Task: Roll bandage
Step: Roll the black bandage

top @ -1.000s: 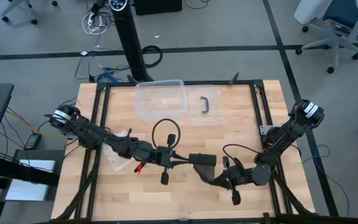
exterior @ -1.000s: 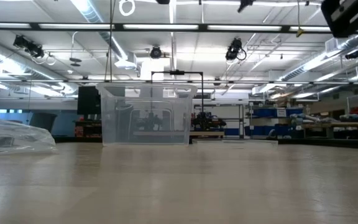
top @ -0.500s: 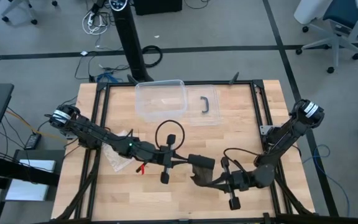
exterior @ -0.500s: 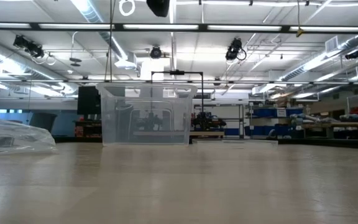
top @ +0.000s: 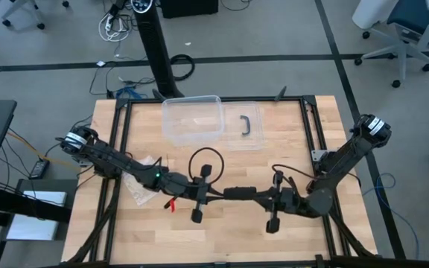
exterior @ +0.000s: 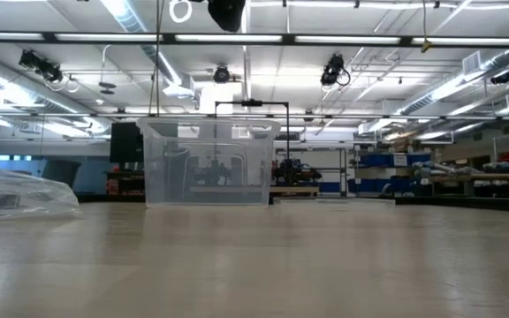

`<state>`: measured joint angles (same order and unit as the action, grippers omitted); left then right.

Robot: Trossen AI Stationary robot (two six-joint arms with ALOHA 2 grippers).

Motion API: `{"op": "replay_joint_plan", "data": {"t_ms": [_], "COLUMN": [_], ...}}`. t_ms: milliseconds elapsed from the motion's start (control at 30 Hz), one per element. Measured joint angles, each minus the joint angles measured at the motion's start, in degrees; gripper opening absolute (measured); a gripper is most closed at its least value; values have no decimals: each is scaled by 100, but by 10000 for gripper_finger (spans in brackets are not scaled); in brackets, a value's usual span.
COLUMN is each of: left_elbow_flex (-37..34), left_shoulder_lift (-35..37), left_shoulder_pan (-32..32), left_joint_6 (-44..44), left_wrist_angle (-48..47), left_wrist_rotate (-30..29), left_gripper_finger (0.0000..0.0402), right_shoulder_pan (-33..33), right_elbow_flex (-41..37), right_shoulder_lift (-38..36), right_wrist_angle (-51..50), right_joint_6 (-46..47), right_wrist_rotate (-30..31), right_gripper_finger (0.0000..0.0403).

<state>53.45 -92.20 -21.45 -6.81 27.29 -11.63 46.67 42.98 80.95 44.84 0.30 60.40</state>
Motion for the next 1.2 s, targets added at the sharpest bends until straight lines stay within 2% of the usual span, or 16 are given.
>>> {"op": "replay_joint_plan", "data": {"t_ms": [300, 500, 700, 867, 1200], "left_elbow_flex": [0, 0, 0, -2, -2], "left_shoulder_lift": [0, -11, -11, -11, -11], "left_shoulder_pan": [-159, -236, -236, -236, -236], "left_joint_6": [212, 258, 258, 260, 133], "left_wrist_angle": [4, -55, -53, -49, -70], "left_wrist_rotate": [339, 453, 469, 469, 344], "left_gripper_finger": [0, 0, 0, 0, 0], "right_shoulder_pan": [-368, -397, -116, 67, 394], "right_elbow_flex": [2, 2, 4, 4, 4], "right_shoulder_lift": [0, -4, -7, -44, -582], "right_wrist_angle": [-303, -330, -330, -352, -624], "right_joint_6": [311, 316, 356, 274, 12], "right_wrist_rotate": [-55, -197, -188, -106, 26], "right_gripper_finger": [15, 57, 120, 157, 180]}}
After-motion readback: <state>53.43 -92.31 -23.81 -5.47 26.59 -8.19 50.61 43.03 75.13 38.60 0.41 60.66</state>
